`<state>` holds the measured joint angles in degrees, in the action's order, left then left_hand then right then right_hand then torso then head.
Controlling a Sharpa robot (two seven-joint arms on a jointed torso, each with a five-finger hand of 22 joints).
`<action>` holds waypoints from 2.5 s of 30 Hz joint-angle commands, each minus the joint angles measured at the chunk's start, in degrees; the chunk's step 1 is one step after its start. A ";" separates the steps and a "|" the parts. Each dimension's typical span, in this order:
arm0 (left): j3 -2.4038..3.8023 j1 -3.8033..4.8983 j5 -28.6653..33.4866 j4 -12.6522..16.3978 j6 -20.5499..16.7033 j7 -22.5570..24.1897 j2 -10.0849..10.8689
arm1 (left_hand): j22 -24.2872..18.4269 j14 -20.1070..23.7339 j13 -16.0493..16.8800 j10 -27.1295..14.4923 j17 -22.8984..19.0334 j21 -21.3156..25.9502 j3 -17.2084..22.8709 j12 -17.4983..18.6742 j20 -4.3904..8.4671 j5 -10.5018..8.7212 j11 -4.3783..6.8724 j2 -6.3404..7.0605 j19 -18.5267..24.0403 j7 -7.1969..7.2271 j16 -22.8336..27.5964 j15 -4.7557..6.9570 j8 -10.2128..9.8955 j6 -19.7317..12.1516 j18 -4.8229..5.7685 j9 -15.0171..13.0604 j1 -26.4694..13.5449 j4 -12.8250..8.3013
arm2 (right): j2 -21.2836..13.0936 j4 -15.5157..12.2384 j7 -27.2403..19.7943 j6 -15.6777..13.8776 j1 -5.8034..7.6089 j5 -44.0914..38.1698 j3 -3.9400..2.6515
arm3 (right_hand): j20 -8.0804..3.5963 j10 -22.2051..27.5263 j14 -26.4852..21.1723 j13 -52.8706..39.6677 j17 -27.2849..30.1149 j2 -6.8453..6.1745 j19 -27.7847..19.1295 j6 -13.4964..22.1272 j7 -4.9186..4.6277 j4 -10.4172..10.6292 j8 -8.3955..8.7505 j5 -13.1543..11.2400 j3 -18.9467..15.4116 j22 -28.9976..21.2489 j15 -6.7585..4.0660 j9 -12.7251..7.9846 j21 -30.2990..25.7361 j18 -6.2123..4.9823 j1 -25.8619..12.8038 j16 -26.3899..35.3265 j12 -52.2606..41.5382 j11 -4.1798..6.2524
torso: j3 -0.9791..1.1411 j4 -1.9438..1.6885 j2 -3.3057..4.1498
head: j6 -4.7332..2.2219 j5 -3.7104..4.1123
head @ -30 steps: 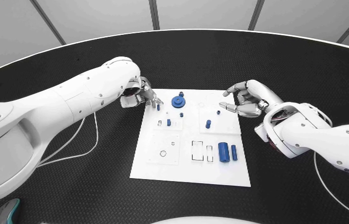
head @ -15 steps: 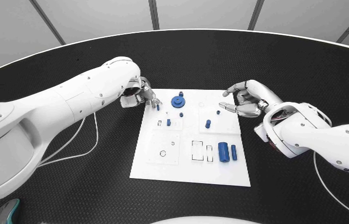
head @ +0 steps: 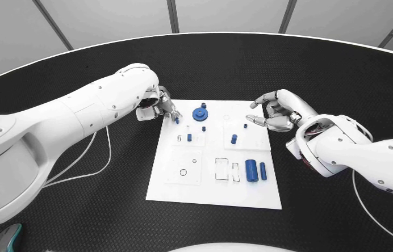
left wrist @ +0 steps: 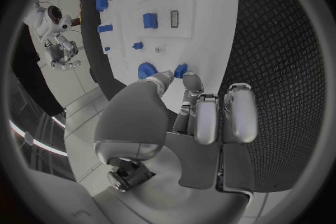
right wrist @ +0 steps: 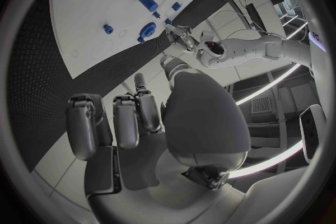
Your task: Assemble the parts on the task board
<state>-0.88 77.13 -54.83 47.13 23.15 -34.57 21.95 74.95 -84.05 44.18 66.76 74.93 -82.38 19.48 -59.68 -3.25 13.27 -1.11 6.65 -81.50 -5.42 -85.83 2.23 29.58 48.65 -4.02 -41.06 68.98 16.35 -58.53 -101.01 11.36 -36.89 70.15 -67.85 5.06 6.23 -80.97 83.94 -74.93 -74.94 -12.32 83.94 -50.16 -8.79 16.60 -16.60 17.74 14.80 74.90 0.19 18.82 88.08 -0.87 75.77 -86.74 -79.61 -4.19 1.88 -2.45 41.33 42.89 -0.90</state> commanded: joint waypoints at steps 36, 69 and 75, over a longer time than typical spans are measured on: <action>0.00 -0.01 3.57 2.43 -1.67 0.66 1.88 | 1.32 -3.83 -0.93 1.82 7.02 -0.81 21.52 0.21 0.23 0.20 0.61 -0.04 -0.56 0.37 -0.29 0.80 6.55 -1.57 0.88 -4.78 6.52 -9.49 | -0.11 -0.08 -0.03 -0.08 0.00 0.00 0.00 | -0.50 -0.26 4.41 -4.94 -8.26 0.37 5.04 -0.28 0.13 -0.10 -0.35 0.47 -0.35 14.09 -0.52 -0.11 -0.02 0.37 -0.16 0.36 0.07 0.33 | 0.00 -0.10 -0.25 | 0.44 -0.05; -1.12 -2.91 0.42 26.66 -13.42 0.39 15.04 | 2.86 -3.91 2.20 5.08 7.23 -1.62 28.15 -2.48 0.73 2.28 1.27 2.92 -1.48 0.95 -0.38 1.41 8.02 0.07 1.18 -6.28 3.14 -13.79 | 0.05 0.80 -0.37 -0.12 -0.01 0.00 0.01 | -0.52 -0.24 4.40 -4.91 -8.22 0.39 5.00 -0.30 0.15 -0.09 -0.41 0.64 -0.41 14.05 -0.55 -0.15 -0.10 0.35 -0.04 0.40 0.10 0.35 | 0.19 -0.43 -1.88 | 1.96 -0.90; -1.34 -3.66 -0.39 27.72 -13.87 0.22 14.98 | 2.95 -3.92 2.27 5.25 7.25 -1.67 28.54 -2.55 0.79 2.73 1.32 3.09 -1.55 1.00 -0.39 1.47 8.04 0.24 1.20 -6.32 2.85 -14.00 | 0.08 0.82 -0.41 -0.09 -0.01 0.00 0.01 | -0.52 -0.24 4.40 -4.91 -8.22 0.39 5.00 -0.30 0.15 -0.09 -0.41 0.64 -0.41 14.05 -0.55 -0.15 -0.10 0.35 -0.04 0.40 0.10 0.35 | 0.17 -0.50 -1.72 | 2.01 -0.85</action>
<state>-2.18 73.58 -55.15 74.74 9.36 -34.32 36.96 74.91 -84.02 46.42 71.49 74.91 -83.67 40.99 -61.97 -2.56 15.71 0.10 10.37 -82.60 -4.57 -85.83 3.46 37.35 48.46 -3.87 -41.38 71.86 8.91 -58.45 -100.19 10.95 -36.99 70.13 -67.85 5.06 6.23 -81.14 84.14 -74.94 -74.91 -12.32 83.94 -50.16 -8.79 16.45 -16.83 18.07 14.64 74.92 0.00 18.73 88.08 -0.87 75.77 -86.49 -79.61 -4.02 2.05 -2.93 39.46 44.87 -1.80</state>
